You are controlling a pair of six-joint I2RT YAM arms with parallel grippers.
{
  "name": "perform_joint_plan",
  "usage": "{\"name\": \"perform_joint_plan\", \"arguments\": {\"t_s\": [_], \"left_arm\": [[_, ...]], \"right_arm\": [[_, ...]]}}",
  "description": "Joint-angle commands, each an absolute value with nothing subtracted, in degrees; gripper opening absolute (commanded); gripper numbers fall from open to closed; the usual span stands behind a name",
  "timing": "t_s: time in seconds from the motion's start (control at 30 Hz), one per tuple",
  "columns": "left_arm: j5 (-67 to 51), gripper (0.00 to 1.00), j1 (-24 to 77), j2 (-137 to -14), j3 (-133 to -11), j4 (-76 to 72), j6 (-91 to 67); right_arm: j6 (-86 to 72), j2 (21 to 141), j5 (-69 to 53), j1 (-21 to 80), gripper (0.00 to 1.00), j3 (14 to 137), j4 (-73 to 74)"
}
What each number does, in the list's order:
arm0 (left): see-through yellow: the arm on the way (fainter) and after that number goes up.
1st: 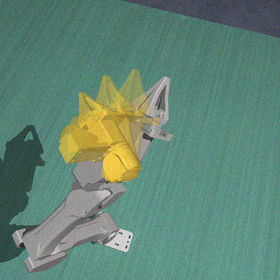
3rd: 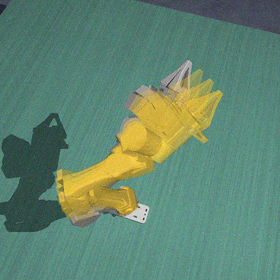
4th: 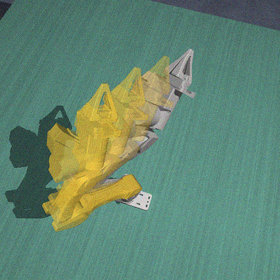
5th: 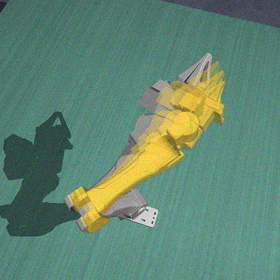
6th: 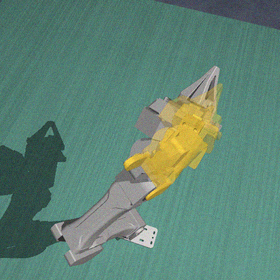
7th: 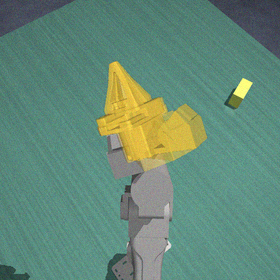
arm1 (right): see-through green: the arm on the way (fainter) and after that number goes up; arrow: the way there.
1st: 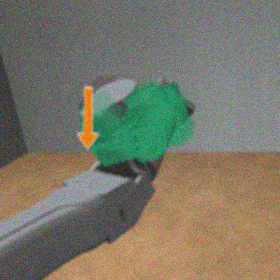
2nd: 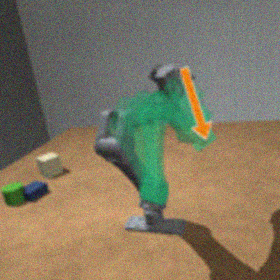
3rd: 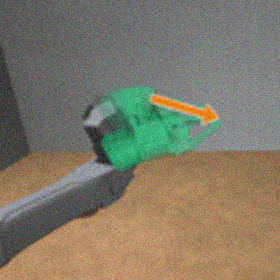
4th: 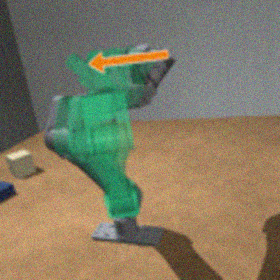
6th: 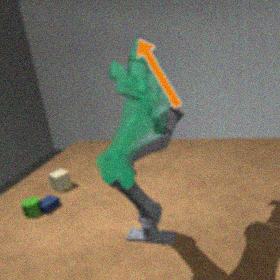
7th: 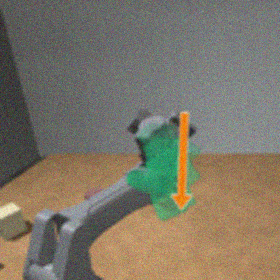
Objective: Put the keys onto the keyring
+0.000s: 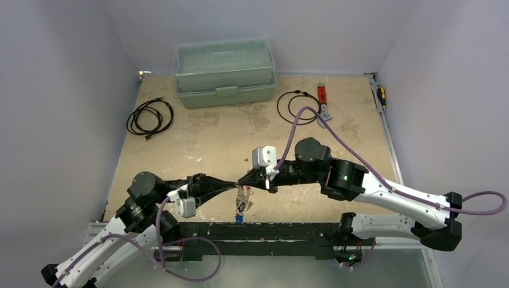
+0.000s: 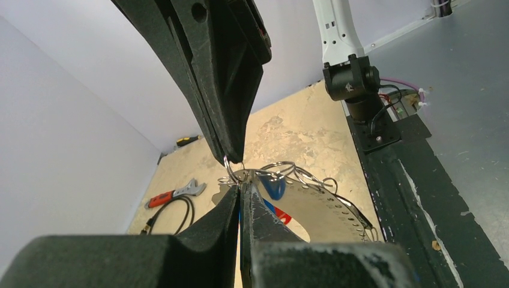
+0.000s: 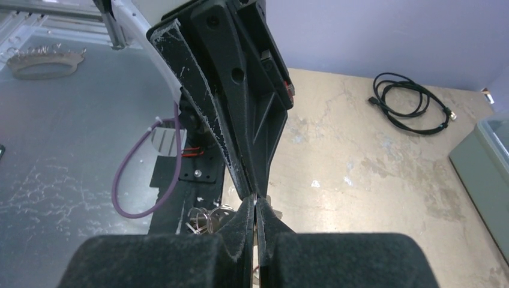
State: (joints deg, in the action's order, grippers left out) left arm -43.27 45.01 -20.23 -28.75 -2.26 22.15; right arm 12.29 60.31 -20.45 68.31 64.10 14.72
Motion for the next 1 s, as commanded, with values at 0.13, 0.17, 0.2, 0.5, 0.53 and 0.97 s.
{"name": "perform_joint_plan", "arguments": {"t_s": [0.13,0.17,0.2,0.5,0.53,0.97], "left_arm": [[-44.10,0.00,44.74,-20.47,-29.36,-2.72,22.88],[-44.06,0.00,44.74,-20.48,-29.42,-2.72,22.85],[-44.01,0.00,44.74,-20.54,-29.50,-2.71,22.72],[-42.13,0.24,44.74,-20.82,-30.06,-1.97,21.48],[-41.61,0.30,44.75,-20.44,-30.06,-1.94,21.26],[-39.79,0.31,44.65,-20.54,-31.85,-2.34,16.90]], "right_arm": [[6.51,55.98,-17.67,68.55,0.00,60.61,-1.06],[5.79,55.86,-17.51,68.55,0.00,60.15,-2.23],[5.32,55.89,-17.38,68.55,0.00,59.71,-3.06],[2.46,55.42,-16.55,68.55,0.00,55.19,-9.31],[2.51,55.05,-16.93,68.55,0.00,54.92,-9.44],[4.54,53.97,-20.48,68.55,0.00,54.23,-7.98]]}}
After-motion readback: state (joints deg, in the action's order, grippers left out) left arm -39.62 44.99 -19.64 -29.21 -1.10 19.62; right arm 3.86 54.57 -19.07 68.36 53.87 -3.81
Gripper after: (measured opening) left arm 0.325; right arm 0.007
